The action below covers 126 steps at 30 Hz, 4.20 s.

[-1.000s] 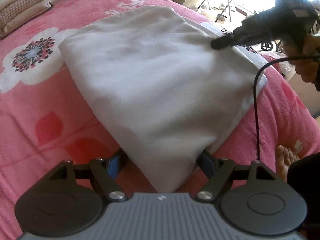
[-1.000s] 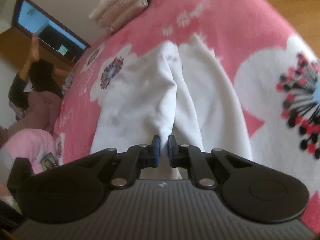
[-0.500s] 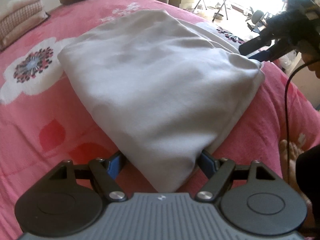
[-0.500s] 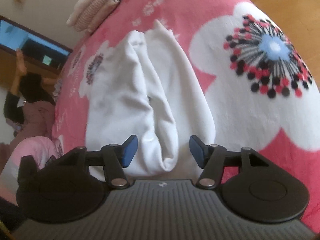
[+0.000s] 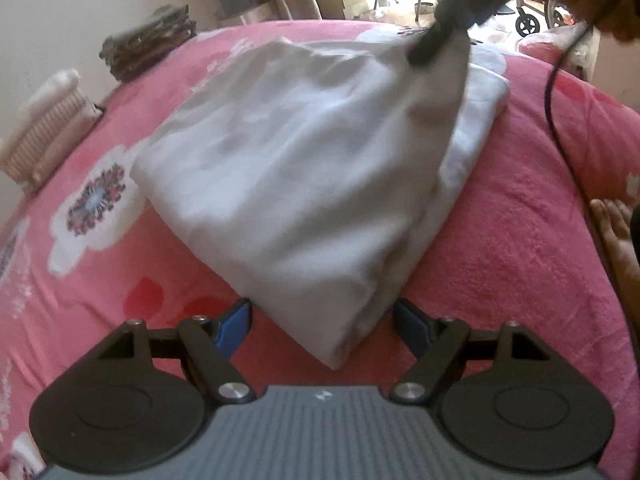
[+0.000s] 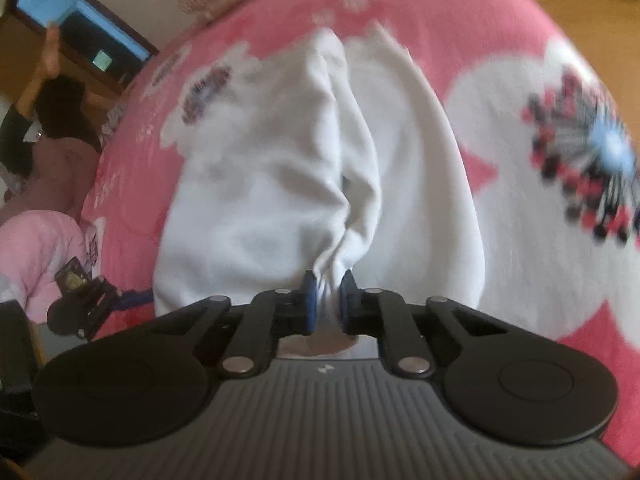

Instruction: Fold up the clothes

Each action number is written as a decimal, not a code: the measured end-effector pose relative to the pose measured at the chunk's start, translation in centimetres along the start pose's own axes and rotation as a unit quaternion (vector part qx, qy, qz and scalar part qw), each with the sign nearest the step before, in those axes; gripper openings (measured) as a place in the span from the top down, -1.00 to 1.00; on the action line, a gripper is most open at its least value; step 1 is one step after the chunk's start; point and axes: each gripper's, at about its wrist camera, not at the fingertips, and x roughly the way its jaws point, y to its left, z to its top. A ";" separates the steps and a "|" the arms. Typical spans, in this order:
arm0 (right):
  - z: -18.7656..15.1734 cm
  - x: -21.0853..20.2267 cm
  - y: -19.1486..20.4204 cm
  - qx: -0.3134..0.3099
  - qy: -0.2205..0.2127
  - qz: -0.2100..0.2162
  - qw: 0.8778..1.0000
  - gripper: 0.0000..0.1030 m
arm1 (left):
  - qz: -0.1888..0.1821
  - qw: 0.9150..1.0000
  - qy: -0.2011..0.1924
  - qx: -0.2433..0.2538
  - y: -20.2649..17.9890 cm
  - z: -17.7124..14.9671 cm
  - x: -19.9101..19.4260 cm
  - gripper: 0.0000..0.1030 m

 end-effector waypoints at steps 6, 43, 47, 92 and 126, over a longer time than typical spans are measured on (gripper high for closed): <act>-0.6 -2.2 -0.9 0.011 -0.042 -0.003 0.999 0.85 | 0.011 1.000 0.002 -0.007 0.2 0.1 -0.2 -0.49; -4.8 -0.8 -5.0 0.037 -0.048 -0.047 0.997 0.83 | -0.038 0.989 -0.106 -0.091 5.4 2.9 -5.6 -0.31; -4.4 -1.6 -4.8 0.041 -0.039 -0.050 0.997 0.61 | -0.050 0.995 -0.082 -0.026 1.7 3.9 -1.8 0.19; 6.6 1.3 -0.1 -0.114 -0.127 -0.155 0.973 0.57 | -0.156 0.977 -0.125 -0.067 2.0 1.4 1.3 0.10; 10.5 17.7 12.4 -0.398 -0.008 -0.021 0.917 0.88 | -0.219 0.953 -0.162 -0.129 2.8 0.0 2.2 0.01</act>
